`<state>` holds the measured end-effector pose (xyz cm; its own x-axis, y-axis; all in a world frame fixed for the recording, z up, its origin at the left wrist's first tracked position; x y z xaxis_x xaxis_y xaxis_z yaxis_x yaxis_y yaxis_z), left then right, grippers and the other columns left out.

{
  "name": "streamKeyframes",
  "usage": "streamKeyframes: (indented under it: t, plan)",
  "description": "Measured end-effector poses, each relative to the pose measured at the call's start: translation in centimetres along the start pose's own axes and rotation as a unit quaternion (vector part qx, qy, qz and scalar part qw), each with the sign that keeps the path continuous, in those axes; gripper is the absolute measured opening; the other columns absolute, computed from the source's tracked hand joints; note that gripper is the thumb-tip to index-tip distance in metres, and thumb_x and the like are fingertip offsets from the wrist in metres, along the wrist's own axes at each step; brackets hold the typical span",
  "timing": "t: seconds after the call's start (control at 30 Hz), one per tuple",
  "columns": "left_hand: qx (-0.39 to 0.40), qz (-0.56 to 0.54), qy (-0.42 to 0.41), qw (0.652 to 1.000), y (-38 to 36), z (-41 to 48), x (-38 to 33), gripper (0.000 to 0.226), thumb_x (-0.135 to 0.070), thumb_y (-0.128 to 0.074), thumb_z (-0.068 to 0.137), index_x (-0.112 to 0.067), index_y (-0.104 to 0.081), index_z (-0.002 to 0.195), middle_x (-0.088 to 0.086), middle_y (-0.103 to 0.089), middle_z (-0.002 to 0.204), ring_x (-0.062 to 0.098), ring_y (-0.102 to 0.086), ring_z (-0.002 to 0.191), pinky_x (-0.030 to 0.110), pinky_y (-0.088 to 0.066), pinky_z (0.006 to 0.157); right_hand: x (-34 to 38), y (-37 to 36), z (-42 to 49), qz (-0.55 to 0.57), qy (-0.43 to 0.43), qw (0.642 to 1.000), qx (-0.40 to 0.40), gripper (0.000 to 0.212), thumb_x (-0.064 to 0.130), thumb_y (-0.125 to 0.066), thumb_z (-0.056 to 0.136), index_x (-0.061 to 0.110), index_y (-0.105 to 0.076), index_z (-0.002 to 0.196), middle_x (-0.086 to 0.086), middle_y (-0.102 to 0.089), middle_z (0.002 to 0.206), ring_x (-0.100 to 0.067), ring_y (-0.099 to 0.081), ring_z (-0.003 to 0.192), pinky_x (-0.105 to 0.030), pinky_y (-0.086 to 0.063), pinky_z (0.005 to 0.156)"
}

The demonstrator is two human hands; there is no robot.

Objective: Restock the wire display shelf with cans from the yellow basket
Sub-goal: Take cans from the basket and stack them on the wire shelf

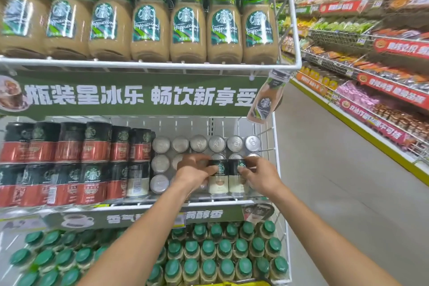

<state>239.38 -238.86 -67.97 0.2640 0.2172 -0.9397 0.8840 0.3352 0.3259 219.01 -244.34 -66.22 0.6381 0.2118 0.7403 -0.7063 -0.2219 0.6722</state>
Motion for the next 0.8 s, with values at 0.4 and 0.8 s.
streamKeyframes:
  t: [0.4, 0.8]
  plan:
    - [0.003, 0.04, -0.022, 0.999, -4.3, 0.3, -1.6, 0.048, -0.029, -0.085, 0.084, -0.021, -0.068, 0.128, -0.004, -0.067, 0.106, 0.003, -0.062, 0.083, 0.007, -0.044, 0.061, 0.1, 1.5, -2.2, -0.17, -0.016, 0.985, -0.033, 0.028, -0.007, -0.051, 0.09, 0.004, -0.06, 0.115, -0.016, -0.066, 0.111, -0.036, -0.061, 0.105, -0.037, -0.05, 0.084]
    - [-0.009, 0.091, -0.035, 0.995, -3.9, -1.3, -2.3, 0.053, -0.036, -0.08, 0.088, -0.018, -0.063, 0.135, 0.006, -0.071, 0.123, 0.016, -0.066, 0.1, 0.021, -0.053, 0.08, 0.5, 2.1, -3.6, -0.12, 0.017, 0.992, -0.017, 0.012, 0.005, -0.052, 0.098, 0.01, -0.056, 0.108, -0.009, -0.062, 0.106, -0.028, -0.06, 0.098, -0.035, -0.049, 0.082]
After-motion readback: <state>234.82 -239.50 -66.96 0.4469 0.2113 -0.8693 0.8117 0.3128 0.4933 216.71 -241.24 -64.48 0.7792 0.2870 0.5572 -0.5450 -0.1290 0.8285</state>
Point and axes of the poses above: each hand's wrist, its own z-axis towards the middle knuckle, its own y-axis out of the back of the hand, x = y × z, the point moved 4 cm from there along z, towards the middle knuckle
